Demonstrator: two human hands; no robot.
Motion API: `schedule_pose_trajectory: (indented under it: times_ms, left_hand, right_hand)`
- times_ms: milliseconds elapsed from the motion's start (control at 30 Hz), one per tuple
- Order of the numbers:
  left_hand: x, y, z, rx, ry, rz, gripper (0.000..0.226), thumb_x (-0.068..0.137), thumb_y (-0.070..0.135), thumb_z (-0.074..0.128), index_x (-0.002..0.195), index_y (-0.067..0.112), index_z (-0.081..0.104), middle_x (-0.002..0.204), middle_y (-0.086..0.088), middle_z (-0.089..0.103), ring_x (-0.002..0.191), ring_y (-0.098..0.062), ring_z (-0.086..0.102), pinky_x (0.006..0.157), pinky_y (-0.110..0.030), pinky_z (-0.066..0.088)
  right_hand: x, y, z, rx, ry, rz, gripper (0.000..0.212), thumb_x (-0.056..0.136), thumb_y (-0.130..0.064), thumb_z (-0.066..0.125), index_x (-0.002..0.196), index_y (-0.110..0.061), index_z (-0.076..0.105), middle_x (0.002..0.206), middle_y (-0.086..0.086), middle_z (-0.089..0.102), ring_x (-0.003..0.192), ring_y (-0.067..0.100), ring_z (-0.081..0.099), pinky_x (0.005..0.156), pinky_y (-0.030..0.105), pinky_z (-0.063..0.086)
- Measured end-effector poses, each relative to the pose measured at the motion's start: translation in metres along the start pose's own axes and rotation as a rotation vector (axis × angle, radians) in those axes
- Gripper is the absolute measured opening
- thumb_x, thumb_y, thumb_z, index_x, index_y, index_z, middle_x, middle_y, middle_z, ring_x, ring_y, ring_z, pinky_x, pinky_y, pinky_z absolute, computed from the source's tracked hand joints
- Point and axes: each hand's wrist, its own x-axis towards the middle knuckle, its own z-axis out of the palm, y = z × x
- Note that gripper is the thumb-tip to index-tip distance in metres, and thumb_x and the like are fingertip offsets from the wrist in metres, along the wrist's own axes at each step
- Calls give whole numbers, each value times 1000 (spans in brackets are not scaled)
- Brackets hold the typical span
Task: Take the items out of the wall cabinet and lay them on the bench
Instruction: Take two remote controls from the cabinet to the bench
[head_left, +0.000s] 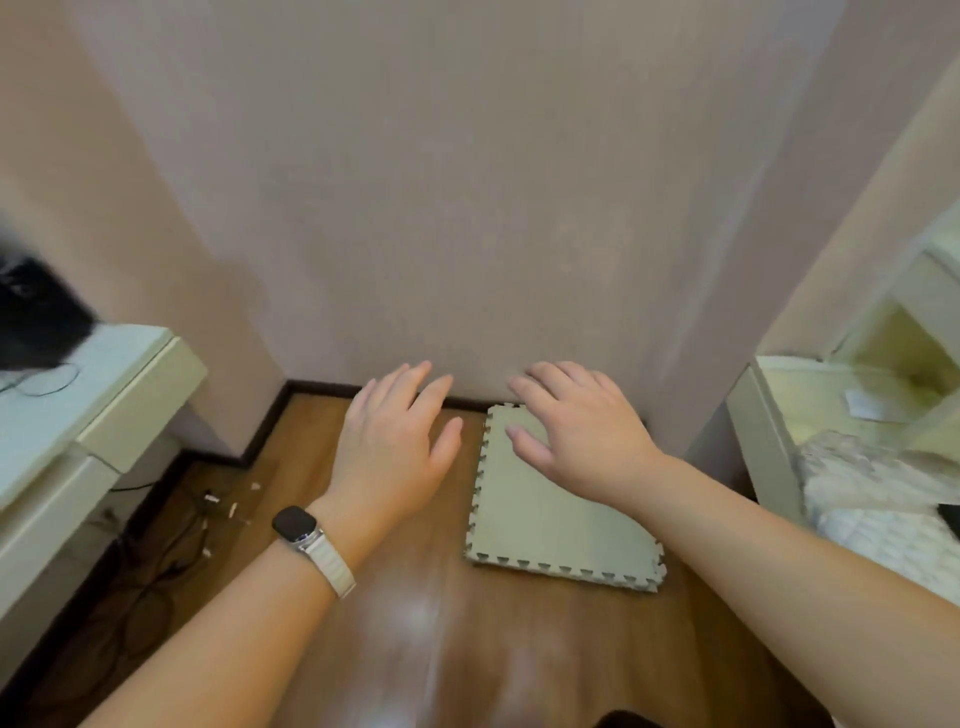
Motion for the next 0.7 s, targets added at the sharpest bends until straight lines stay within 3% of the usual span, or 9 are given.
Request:
schedule_pose_trajectory:
  times_ms: [333,700]
  left_hand:
    - [11,-95,-14,60,38,-294,47,94,44,49,136,22,52,145,-4,49,135,-23,42,112,-46,30]
    - [101,-188,-29,261,1,-488,47,93,44,51,136,24,51,144,-5,49,134,-24,41,111,-46,29]
  right_hand:
    - [127,-54,37,83,2,-228,54,90,-50,43,128,-17,59,126,6,62,116,29,54,88,39,45]
    - [309,-65,82,241,13,-394,55,89,-51,41,128,-16,60,126,6,62,115,30,54,87,43,47]
